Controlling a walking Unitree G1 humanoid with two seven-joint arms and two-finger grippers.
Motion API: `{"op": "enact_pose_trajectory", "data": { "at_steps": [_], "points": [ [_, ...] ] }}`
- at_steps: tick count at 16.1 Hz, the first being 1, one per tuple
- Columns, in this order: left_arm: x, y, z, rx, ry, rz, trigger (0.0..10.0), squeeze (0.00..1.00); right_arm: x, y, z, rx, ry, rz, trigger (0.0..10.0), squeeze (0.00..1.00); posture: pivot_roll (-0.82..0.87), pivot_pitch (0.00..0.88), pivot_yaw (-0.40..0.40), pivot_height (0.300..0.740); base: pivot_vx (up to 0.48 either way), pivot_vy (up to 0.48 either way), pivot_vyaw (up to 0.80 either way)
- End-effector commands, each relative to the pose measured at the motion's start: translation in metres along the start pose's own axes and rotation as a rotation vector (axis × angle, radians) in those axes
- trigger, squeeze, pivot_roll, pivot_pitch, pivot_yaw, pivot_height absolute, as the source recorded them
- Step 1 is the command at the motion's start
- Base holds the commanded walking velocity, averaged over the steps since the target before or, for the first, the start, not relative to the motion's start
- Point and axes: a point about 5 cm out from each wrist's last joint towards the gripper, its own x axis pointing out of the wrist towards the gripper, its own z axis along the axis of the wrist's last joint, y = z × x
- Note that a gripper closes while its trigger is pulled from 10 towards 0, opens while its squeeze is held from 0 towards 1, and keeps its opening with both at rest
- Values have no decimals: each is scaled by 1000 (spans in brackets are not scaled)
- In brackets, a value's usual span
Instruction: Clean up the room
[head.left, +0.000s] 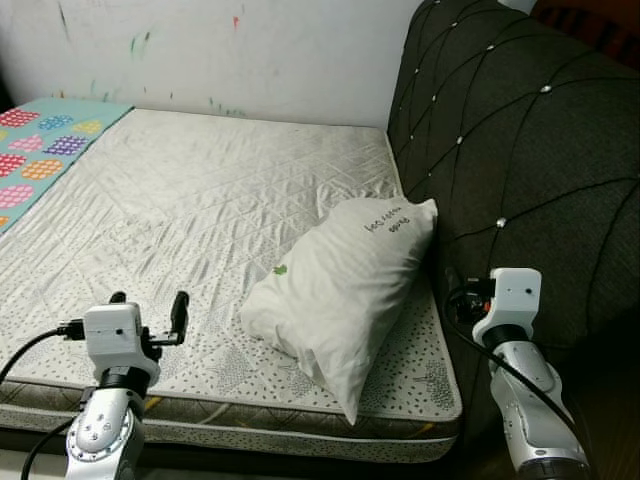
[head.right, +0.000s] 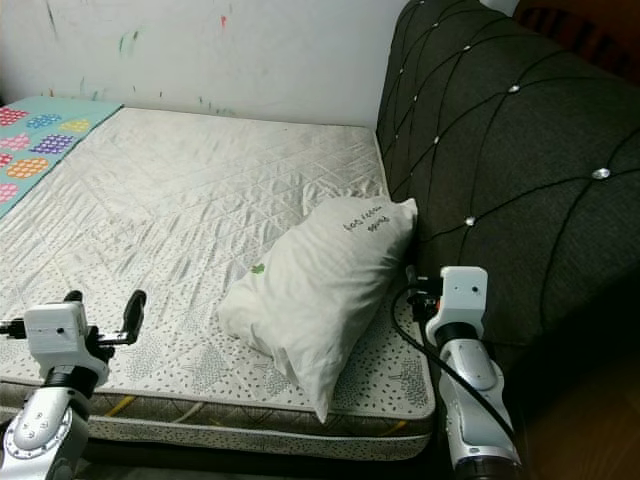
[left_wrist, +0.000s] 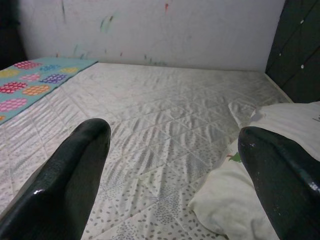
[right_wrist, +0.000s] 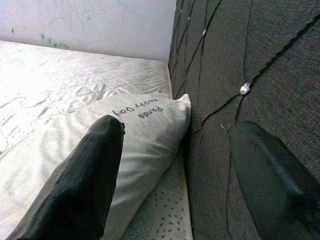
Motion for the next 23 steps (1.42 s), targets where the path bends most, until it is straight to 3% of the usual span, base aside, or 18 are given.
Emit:
{"op": "enact_pose_trajectory", "data": {
  "at_steps": [1, 4, 13, 23],
  "points": [
    [68, -68, -21, -241, 169, -140, 10000, 0, 18, 81, -12, 14, 45, 292, 10000, 0, 25, 86, 24, 740, 0, 0, 0],
    [68, -68, -23, -237, 180, -139, 10000, 0, 17, 83, -13, 11, 45, 308, 10000, 0, 25, 77, 26, 735, 0, 0, 0],
    [70, -65, -23, -237, 187, -123, 10000, 0, 18, 85, -14, 44, 56, 320, 10000, 0, 27, 95, 35, 641, 0, 0, 0],
    [69, -65, -21, -259, 164, -114, 10000, 0, 17, 84, -17, 54, 79, 337, 10000, 0, 28, 104, 34, 641, 56, 0, 0]
  ]
}}
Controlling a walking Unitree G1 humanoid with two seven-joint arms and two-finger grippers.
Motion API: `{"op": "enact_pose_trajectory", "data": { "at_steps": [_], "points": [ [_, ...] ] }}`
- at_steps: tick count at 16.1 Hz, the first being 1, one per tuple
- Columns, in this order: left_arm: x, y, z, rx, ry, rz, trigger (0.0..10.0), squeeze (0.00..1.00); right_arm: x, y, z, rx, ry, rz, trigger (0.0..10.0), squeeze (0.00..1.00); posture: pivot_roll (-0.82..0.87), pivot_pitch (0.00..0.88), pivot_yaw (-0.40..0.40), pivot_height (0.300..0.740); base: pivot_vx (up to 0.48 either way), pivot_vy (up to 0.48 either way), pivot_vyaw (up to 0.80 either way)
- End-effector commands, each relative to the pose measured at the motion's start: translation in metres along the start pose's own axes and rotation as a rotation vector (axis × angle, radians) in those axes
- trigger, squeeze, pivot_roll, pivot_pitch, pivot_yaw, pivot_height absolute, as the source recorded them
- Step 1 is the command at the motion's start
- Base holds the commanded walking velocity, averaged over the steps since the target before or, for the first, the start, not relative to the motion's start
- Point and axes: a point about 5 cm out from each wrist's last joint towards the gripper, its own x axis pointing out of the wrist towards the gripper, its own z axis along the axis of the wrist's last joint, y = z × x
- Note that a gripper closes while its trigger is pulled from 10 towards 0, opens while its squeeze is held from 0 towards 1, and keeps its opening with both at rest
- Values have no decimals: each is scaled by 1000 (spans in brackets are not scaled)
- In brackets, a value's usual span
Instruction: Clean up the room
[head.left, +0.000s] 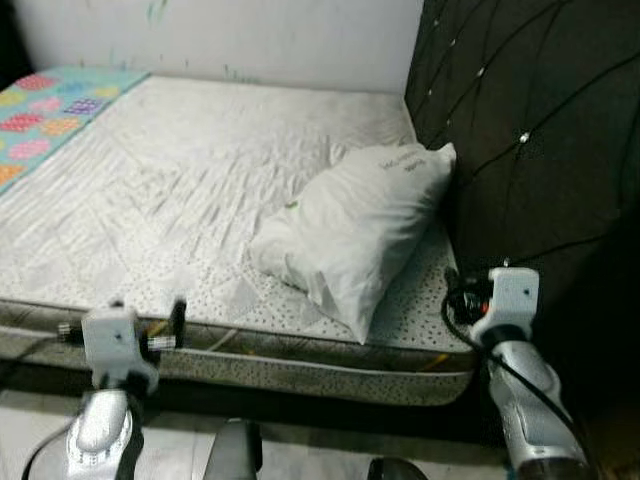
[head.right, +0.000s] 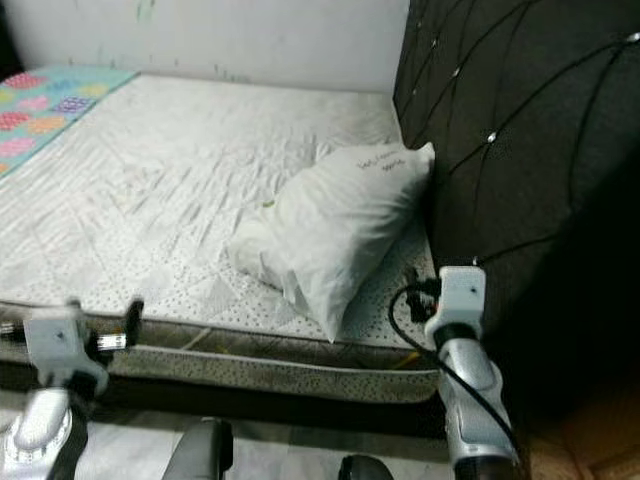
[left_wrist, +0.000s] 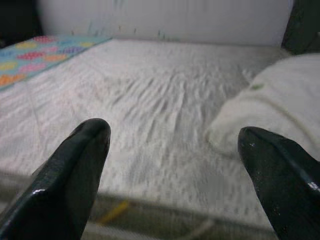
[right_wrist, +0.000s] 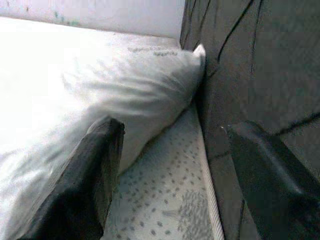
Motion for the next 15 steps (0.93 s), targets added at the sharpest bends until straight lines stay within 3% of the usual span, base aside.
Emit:
{"op": "enact_pose_trajectory", "data": {
  "at_steps": [1, 15],
  "points": [
    [69, -67, -20, -255, 159, -122, 10000, 0, 17, 82, -17, 51, 76, 333, 10000, 0, 28, 106, 34, 641, 304, 0, 0],
    [69, -67, -21, -249, 173, -123, 10000, 0, 18, 84, -18, 48, 87, 341, 10000, 0, 31, 114, 41, 641, 291, 0, 0]
  ]
}}
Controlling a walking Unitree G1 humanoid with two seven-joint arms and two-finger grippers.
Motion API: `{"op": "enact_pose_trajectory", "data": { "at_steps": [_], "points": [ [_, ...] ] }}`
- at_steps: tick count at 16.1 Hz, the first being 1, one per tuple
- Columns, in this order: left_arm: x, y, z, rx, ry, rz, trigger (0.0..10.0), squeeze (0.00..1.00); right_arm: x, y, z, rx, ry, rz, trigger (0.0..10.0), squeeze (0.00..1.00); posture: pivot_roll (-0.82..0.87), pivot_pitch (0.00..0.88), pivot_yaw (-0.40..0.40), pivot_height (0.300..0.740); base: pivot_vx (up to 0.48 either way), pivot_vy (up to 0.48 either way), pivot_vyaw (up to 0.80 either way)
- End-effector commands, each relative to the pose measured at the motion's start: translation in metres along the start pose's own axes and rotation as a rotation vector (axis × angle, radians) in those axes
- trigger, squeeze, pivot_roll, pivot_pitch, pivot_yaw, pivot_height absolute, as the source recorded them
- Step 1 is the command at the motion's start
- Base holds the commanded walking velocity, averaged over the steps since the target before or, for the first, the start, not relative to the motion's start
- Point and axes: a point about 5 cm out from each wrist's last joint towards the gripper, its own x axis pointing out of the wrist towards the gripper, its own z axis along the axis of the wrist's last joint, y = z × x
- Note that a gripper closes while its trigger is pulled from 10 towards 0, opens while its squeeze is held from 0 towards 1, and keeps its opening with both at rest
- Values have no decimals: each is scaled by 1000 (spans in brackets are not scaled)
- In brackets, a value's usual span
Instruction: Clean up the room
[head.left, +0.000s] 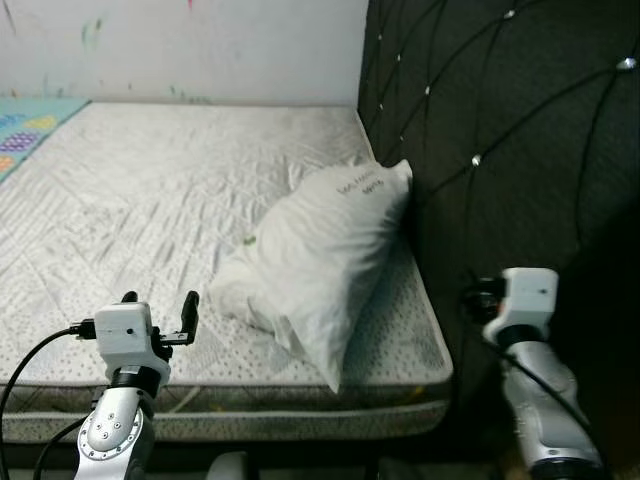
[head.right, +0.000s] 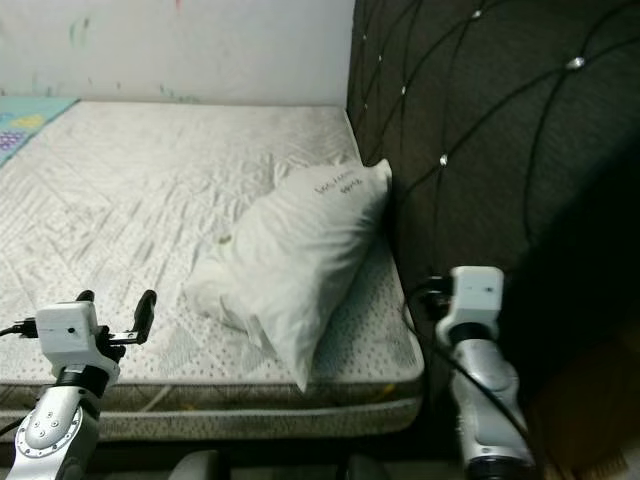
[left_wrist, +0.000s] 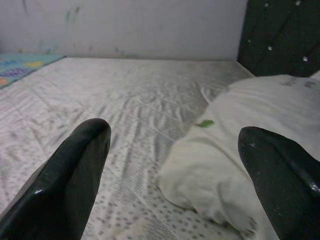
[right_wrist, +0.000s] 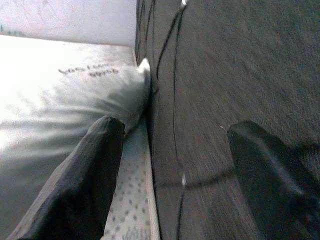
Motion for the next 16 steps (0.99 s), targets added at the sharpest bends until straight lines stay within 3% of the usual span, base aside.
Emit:
{"op": "enact_pose_trajectory", "data": {
  "at_steps": [1, 5, 10, 16],
  "points": [
    [71, -56, -22, -238, 182, -93, 10000, 0, 16, 98, -18, 65, 88, 377, 10000, 0, 31, 115, 43, 641, 0, 0, 0],
    [71, -55, -24, -232, 190, -86, 10000, 0, 15, 99, -16, 63, 74, 387, 10000, 0, 36, 117, 47, 641, 0, 0, 0],
    [72, -54, -25, -223, 200, -81, 10000, 0, 16, 101, -17, 64, 78, 395, 10000, 0, 41, 111, 52, 641, 0, 0, 800],
    [73, -54, -23, -209, 194, -81, 10000, 0, 17, 102, -17, 63, 89, 396, 10000, 0, 45, 115, 54, 641, 0, 0, 0]
  ]
}}
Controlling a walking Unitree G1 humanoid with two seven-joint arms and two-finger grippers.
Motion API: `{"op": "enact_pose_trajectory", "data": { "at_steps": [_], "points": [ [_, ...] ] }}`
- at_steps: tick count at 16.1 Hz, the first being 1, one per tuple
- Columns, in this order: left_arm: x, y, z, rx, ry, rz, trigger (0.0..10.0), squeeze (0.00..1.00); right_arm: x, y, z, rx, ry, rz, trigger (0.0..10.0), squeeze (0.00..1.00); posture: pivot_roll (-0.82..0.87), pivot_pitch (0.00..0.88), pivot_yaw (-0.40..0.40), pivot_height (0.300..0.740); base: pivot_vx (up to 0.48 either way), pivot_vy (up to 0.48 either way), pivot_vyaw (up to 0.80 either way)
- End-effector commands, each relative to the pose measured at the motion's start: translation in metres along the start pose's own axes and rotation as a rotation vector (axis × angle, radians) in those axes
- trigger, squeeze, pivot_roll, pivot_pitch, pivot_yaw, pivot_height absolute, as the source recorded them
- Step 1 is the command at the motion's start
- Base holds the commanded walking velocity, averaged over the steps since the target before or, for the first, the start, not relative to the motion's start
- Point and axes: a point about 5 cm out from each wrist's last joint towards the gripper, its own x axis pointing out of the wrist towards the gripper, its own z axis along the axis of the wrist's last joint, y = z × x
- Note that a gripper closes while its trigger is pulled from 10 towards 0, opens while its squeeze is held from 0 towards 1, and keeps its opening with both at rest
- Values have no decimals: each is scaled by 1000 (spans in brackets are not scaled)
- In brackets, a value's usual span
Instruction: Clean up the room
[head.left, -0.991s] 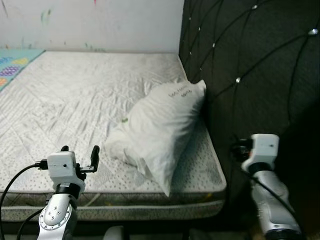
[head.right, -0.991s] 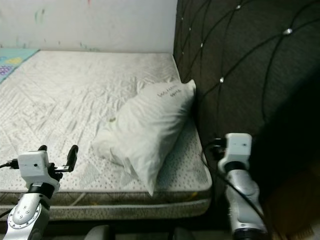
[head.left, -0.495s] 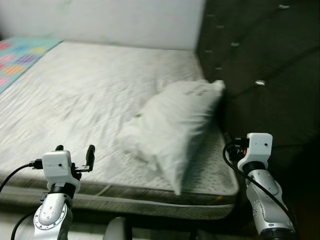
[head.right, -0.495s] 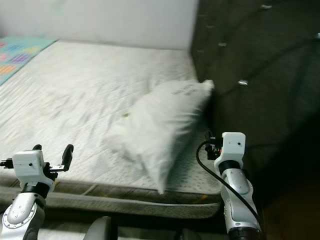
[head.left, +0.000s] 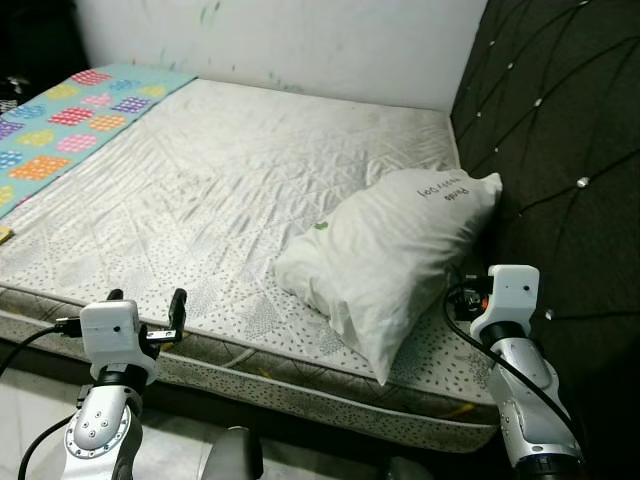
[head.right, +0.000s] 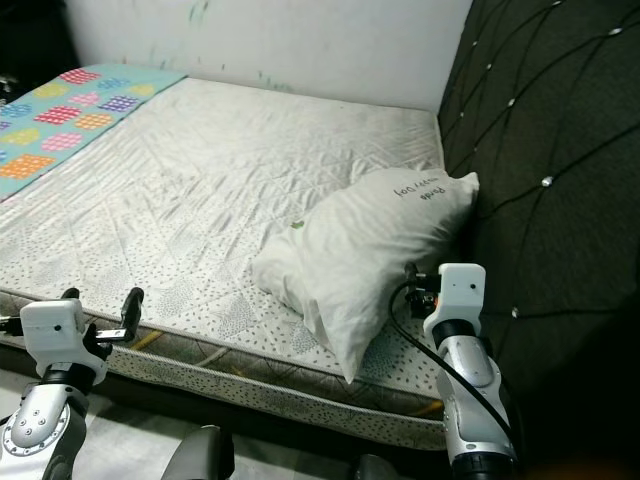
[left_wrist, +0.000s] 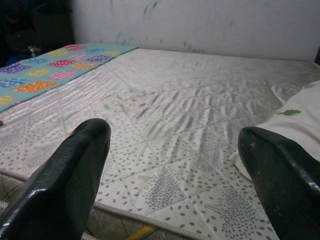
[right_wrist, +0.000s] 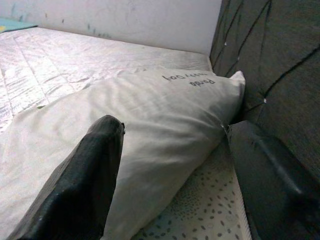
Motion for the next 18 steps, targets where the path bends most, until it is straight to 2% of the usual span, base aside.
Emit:
{"op": "enact_pose_trajectory", "data": {
  "at_steps": [1, 4, 9, 14, 18],
  "points": [
    [73, -64, -23, -221, 195, -104, 10000, 0, 19, 89, -18, 50, 95, 364, 10000, 0, 43, 124, 56, 641, 0, 0, 0],
    [75, -66, -19, -219, 188, -107, 10000, 0, 21, 89, -14, 40, 87, 374, 10000, 0, 38, 133, 49, 641, 0, 0, 0],
    [77, -74, -12, -209, 154, -161, 10000, 0, 23, 92, -11, 32, 83, 407, 10000, 0, 24, 105, 26, 641, 0, 0, 800],
    [77, -72, -14, -221, 164, -146, 10000, 0, 22, 92, -13, 38, 95, 404, 10000, 0, 20, 104, 27, 641, 0, 0, 0],
    [72, -77, -16, -230, 156, -170, 10000, 0, 18, 90, -19, 43, 116, 409, 10000, 0, 21, 82, 12, 641, 0, 0, 0]
  ]
}}
